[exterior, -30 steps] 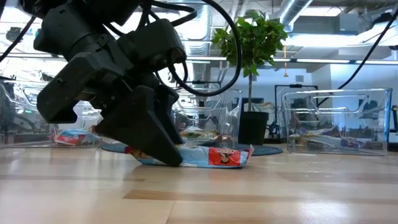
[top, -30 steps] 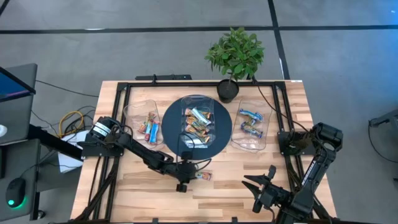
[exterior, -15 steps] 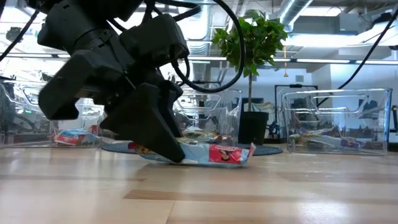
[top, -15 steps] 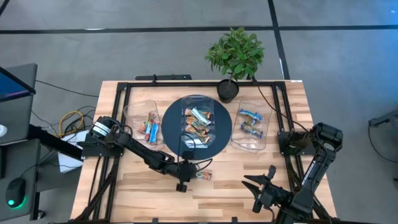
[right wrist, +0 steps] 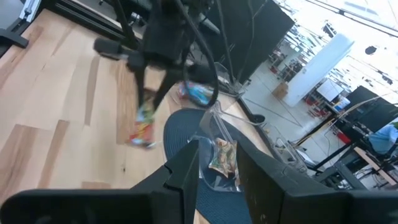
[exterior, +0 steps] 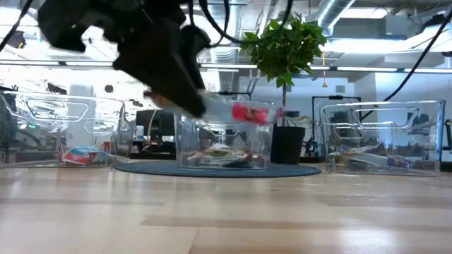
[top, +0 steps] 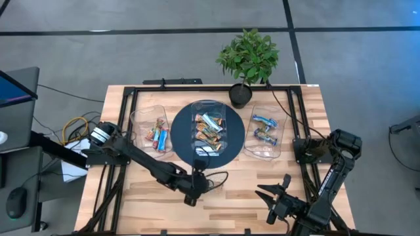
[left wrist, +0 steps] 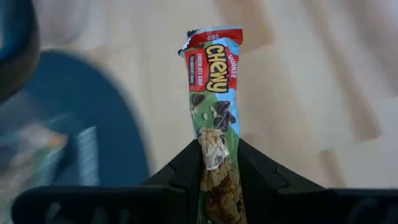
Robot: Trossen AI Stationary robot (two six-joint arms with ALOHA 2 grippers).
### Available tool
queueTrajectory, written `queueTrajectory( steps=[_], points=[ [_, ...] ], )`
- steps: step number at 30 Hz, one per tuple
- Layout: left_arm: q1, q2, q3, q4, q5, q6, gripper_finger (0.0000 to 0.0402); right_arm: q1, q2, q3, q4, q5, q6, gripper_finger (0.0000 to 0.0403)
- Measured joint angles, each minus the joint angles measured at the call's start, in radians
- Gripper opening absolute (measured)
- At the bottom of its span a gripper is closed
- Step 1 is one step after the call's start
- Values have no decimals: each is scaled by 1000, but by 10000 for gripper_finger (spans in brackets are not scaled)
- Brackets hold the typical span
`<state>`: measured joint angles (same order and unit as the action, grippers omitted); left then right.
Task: Pick and place Granola Bars by type
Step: Put the red granola bar into the left transparent bin
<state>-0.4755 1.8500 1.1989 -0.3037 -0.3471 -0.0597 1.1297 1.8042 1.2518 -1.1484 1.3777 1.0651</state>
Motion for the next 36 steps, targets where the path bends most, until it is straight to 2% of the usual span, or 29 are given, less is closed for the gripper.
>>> queueTrajectory(
  steps=[4, 10, 14, 18, 19, 23, 26, 36],
  points=[
    [-29, -19, 94, -210, -142, -58, 73, 0, 0, 0, 0, -11, 0, 102],
    [-70, -25, 222, -577, -286, -223, 73, 0, 0, 0, 1, -18, 0, 102],
    [-95, -25, 272, -910, -426, -464, 73, 0, 0, 0, 1, -18, 0, 102],
    [-102, -25, 276, -1270, -510, -836, 73, 0, 0, 0, 1, -18, 1, 102],
    [-102, -29, 264, -1286, -526, -911, 73, 0, 0, 0, 1, -18, 1, 102],
    [-101, -105, 181, -1238, -514, -894, 73, -4, 0, 0, 3, -18, 1, 102],
    [-92, -146, 117, -1266, -524, -1019, 73, -7, 0, 0, 5, -23, 1, 102],
    [-56, -389, -174, -1271, -496, -1234, 73, -22, 0, 0, 4, -42, 1, 102]
  ],
)
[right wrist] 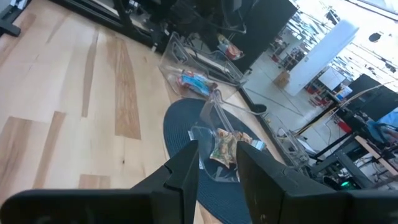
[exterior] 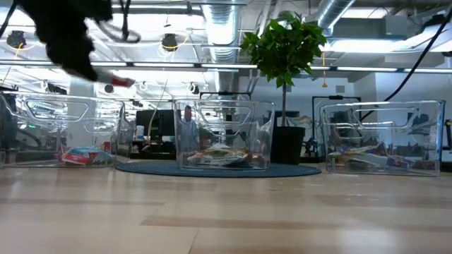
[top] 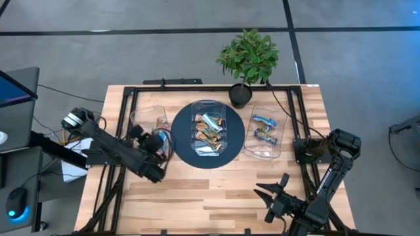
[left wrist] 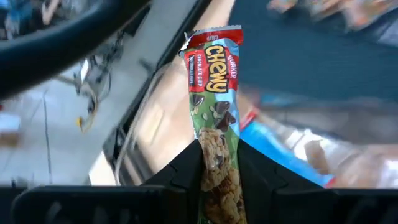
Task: Pick and place Granola Bars by type
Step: Put the red granola bar into the left transparent bin
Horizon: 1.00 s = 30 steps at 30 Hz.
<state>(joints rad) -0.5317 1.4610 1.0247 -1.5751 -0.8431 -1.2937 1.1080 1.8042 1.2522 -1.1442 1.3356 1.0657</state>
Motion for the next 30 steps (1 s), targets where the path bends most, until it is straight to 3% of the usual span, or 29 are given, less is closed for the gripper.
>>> queueTrajectory(
  steps=[11, 30],
  points=[
    [82, -207, -299, 31, 27, -320, 73, -31, 0, 0, 0, -5, 0, 102],
    [237, -232, -361, 304, -43, -239, 73, -50, 0, 0, 0, -48, -1, 102]
  ],
)
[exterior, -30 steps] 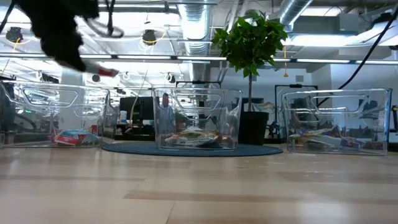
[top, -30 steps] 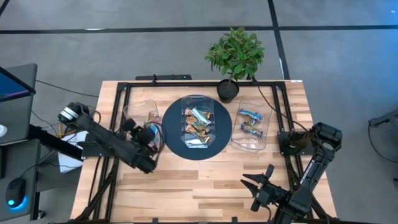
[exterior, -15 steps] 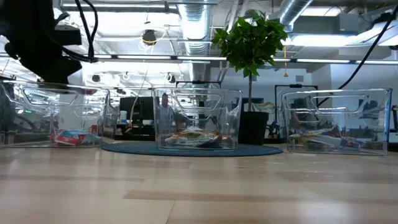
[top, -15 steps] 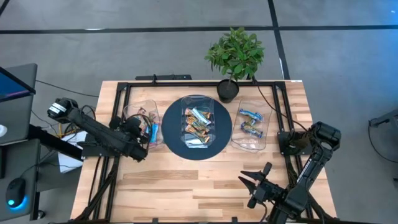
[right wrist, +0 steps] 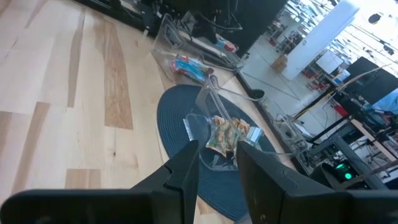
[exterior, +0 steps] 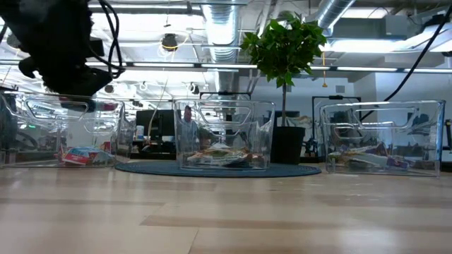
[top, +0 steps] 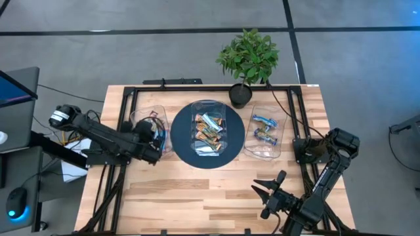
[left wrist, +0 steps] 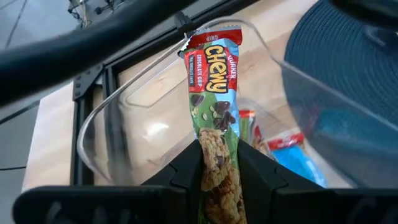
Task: Pick and place Granola Bars by type
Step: Put the red granola bar into the left transparent bin, then return to Home Position
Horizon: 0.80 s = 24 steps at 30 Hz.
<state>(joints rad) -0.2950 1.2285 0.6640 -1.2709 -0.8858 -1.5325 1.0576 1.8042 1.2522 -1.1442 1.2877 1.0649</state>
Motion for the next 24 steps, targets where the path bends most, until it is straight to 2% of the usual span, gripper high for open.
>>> queueTrajectory(
  steps=[8, 18, 24],
  points=[
    [59, 0, 0, 44, -23, 66, 77, 0, 0, 0, 0, -1, 0, 102],
    [68, 0, 0, 59, -54, 80, 145, 0, 0, 0, 0, -6, 0, 102],
    [68, 0, 0, 60, -45, 146, 158, 0, 0, 0, 3, 15, -31, 102]
  ],
)
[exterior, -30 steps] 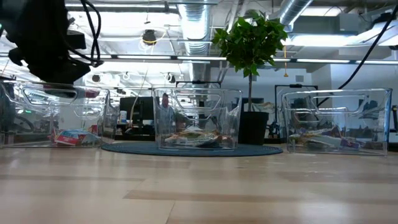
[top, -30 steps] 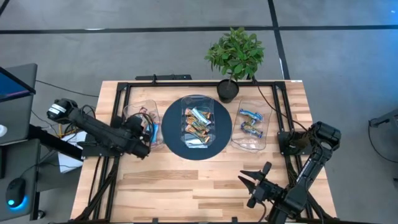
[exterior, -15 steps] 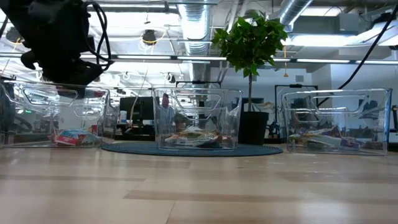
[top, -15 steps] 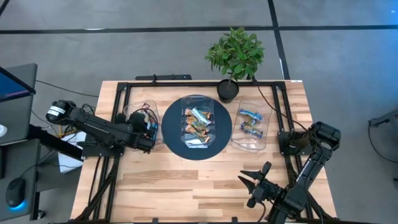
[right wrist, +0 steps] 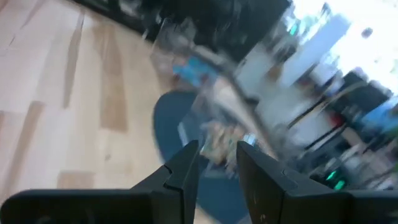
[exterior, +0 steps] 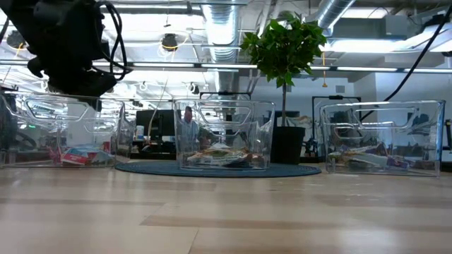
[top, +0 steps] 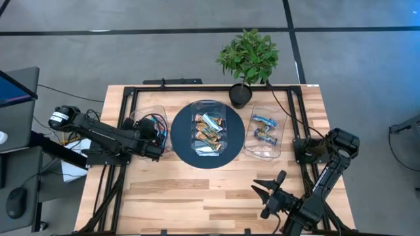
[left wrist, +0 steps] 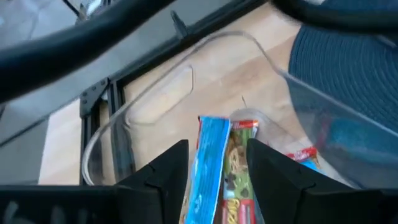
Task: Pick and place Granola Bars by type
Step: Return to Home Position
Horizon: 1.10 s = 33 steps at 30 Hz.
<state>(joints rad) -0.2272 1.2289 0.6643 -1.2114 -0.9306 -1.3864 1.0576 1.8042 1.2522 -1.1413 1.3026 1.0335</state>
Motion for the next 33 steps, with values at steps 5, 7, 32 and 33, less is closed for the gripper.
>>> queueTrajectory(
  steps=[5, 7, 32, 33],
  points=[
    [0, 0, 41, -1, 117, 18, 155, 0, 0, 48, 22, 161, -150, 102],
    [-3, 0, 63, 0, 132, 45, 156, 0, 0, 89, 36, 170, -215, 102],
    [-1, 0, 244, 1236, 345, 1825, 155, -383, -413, 295, 71, -316, -856, 102],
    [7, 0, 244, 1288, 405, 1868, 155, -409, -438, 275, 124, -369, -915, 102]
  ],
)
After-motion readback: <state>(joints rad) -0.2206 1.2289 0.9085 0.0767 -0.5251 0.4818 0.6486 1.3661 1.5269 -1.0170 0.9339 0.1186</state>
